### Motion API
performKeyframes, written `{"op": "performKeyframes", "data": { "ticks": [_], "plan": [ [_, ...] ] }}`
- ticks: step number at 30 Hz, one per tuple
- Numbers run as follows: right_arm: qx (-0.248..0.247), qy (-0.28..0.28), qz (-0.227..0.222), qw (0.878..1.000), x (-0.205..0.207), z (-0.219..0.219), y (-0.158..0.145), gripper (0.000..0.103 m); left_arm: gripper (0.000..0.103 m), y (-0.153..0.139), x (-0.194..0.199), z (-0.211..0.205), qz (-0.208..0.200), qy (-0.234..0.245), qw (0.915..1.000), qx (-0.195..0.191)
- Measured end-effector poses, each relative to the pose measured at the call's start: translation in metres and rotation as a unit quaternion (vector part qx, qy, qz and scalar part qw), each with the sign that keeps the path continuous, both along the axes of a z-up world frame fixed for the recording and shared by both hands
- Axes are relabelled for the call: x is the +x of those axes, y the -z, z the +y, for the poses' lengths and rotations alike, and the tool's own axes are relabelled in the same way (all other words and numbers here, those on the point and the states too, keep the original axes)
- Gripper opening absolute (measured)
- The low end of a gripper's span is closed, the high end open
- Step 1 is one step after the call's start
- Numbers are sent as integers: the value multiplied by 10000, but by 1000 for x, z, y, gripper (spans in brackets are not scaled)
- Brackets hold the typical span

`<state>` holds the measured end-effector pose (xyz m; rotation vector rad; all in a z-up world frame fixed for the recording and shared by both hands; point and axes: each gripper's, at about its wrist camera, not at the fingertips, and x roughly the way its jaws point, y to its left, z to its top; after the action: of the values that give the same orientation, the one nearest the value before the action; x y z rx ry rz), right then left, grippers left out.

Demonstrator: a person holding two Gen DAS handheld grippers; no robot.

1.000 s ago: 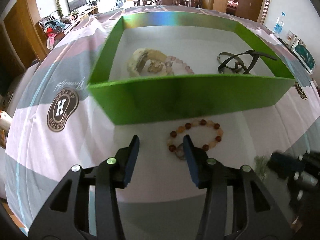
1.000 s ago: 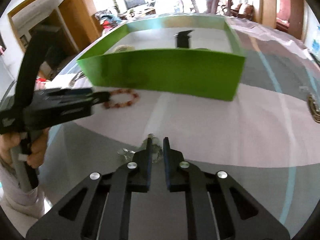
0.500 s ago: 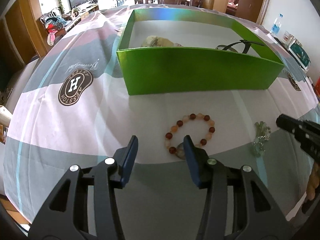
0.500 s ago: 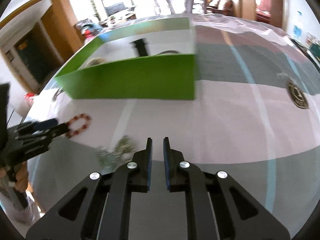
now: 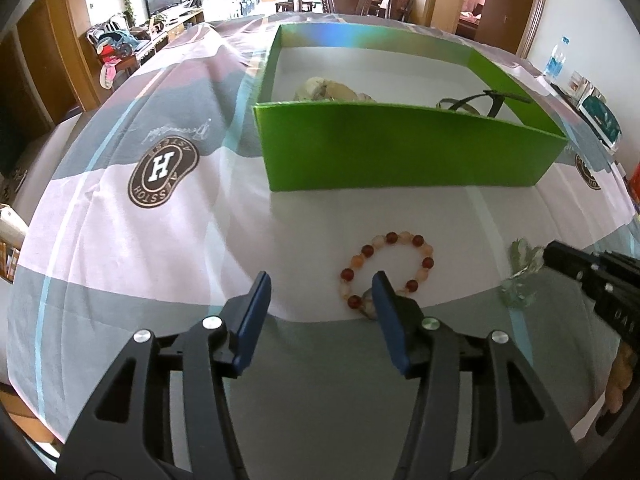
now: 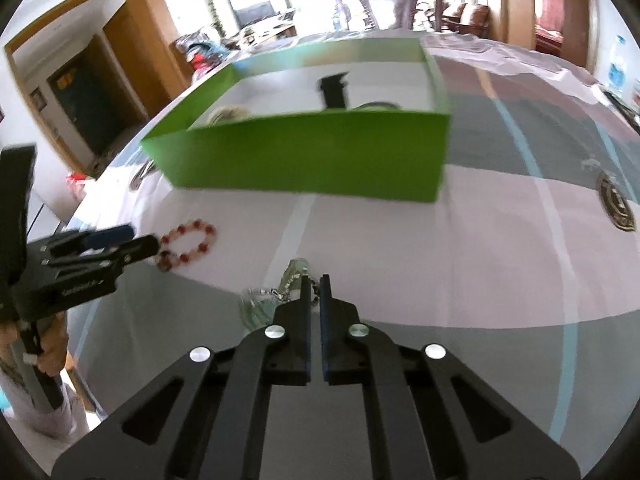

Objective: Organize jewelry
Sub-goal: 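Close the right gripper on the silver chain pendant while the left gripper moves to the red-orange bead bracelet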

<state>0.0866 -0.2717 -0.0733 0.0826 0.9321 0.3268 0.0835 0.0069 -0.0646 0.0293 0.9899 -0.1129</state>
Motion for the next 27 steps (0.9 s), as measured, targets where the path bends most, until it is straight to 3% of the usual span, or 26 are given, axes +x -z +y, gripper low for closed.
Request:
{"op": "performKeyframes", "data": {
  "ticks": [9,12,16,18,20,27],
  "plan": [
    [57,360,-375,9986,-7,-23,-22,4,56,-10,-8,7,-109,-128,9999,9],
    [-212,458,-279,9983,-2,-23,-17,5,56,-9,-8,8,-89,-132,9999,-15],
    [-282,323,57,9991,4,-15,5,15,56,-9,-11,6,-97,-77,9999,-13],
    [-327,248,108,9991,5,-7,12,32,57,-9,-11,4,-104,-61,9999,-3],
    [-370,209,84,9991,4,-3,14,41,58,-9,-12,5,-113,-63,9999,-2],
    [-227,205,32,9995,1,-2,10,41,60,-9,-11,8,-117,-141,9998,-22]
  ]
}}
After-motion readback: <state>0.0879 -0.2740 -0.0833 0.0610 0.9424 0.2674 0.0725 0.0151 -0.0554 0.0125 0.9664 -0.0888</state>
